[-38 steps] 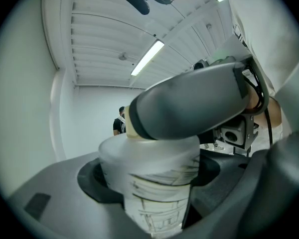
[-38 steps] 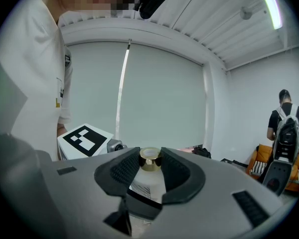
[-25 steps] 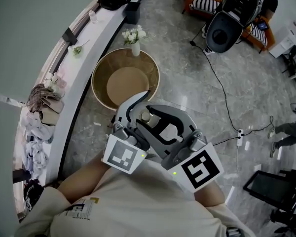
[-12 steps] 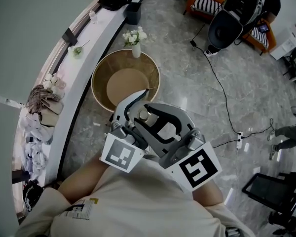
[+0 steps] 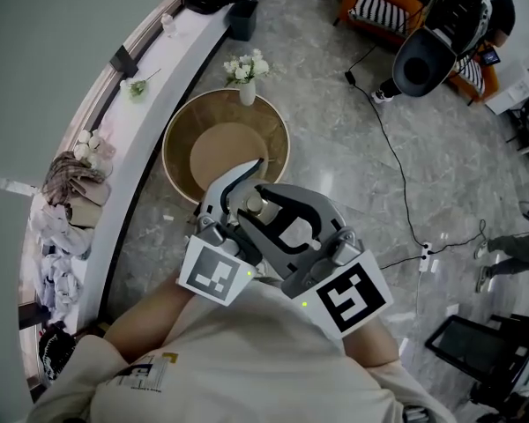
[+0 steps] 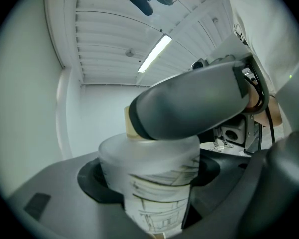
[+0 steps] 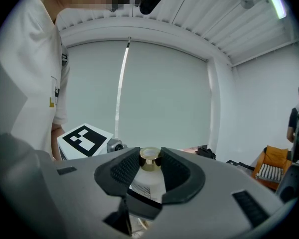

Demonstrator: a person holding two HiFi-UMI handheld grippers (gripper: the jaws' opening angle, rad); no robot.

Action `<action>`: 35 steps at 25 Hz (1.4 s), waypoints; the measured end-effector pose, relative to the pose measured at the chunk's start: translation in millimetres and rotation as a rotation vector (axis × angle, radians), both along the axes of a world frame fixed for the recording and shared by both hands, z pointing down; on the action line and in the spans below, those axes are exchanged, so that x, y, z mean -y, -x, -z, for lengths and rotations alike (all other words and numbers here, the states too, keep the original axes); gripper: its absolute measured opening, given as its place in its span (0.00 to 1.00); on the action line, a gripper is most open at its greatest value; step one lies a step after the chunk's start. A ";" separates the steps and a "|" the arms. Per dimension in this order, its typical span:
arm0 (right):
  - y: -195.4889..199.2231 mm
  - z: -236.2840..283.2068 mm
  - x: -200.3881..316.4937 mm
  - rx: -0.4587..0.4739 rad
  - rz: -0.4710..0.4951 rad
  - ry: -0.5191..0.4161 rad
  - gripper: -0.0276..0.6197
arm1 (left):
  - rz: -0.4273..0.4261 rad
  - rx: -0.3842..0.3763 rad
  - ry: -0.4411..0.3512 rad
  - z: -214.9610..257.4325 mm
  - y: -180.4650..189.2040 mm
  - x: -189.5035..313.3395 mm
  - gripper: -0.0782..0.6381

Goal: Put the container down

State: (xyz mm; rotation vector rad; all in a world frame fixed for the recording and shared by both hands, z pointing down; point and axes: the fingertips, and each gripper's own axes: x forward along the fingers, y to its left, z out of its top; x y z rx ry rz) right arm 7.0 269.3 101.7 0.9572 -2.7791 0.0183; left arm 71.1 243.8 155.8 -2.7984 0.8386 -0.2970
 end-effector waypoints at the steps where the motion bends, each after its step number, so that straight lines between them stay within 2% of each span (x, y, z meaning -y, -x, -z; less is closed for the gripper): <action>1: 0.9 -0.6 6.7 -0.001 0.000 0.002 0.24 | 0.000 0.000 0.003 -0.7 0.9 6.6 0.60; 10: 10.3 -5.0 75.6 -0.006 0.006 0.030 0.24 | 0.007 0.006 0.025 -6.6 10.4 74.4 0.60; 19: 38.1 -8.7 151.5 -0.026 0.026 0.041 0.24 | 0.015 0.005 0.036 -10.2 38.0 150.3 0.60; 27: 61.9 -8.6 221.7 -0.047 0.007 0.039 0.24 | 0.000 -0.066 0.028 -9.8 59.0 219.0 0.60; 35: 79.3 -7.8 258.7 -0.059 0.004 0.043 0.24 | -0.004 -0.015 0.014 -6.3 79.2 257.7 0.60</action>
